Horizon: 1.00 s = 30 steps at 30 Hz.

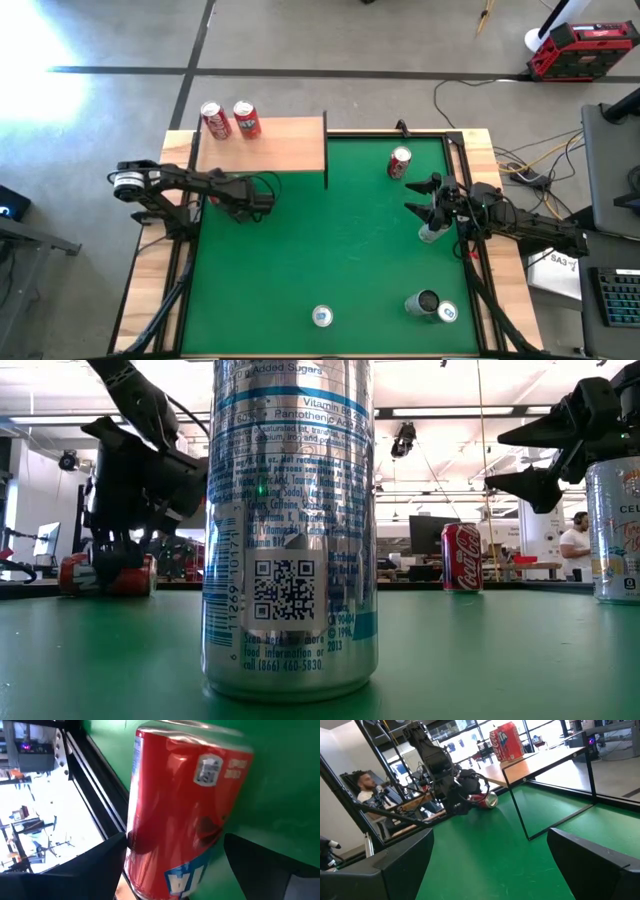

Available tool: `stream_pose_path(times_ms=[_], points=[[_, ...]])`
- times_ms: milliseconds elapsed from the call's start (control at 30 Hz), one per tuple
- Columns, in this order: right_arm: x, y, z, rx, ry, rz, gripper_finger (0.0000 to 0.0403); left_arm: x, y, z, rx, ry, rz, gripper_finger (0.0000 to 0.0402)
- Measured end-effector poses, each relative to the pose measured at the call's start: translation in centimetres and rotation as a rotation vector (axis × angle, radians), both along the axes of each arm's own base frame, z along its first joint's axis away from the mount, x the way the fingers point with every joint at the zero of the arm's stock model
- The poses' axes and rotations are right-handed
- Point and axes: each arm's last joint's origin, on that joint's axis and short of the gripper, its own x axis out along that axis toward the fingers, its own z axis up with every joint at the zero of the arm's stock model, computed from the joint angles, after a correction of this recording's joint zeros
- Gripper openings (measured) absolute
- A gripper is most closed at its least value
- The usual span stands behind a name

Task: Place canned beverage on shelf
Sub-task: Put the red soda can aligned with the other red soda can on the shelf

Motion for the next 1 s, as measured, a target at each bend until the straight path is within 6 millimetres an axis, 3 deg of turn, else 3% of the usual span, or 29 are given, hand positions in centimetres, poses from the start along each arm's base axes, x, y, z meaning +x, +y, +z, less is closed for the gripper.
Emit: stream_pose_path(times_ms=[767, 1000], points=[[0.0, 0.0, 0.0, 0.000, 0.000, 0.000, 0.0382, -0.6, -0.1, -1.5, 0.025, -0.027, -0.038, 0.0313], [0.0, 0.0, 0.0, 0.000, 0.000, 0.000, 0.0382, -0.3, -0.2, -1.3, -0.021, -0.011, -0.075, 0.0278]])
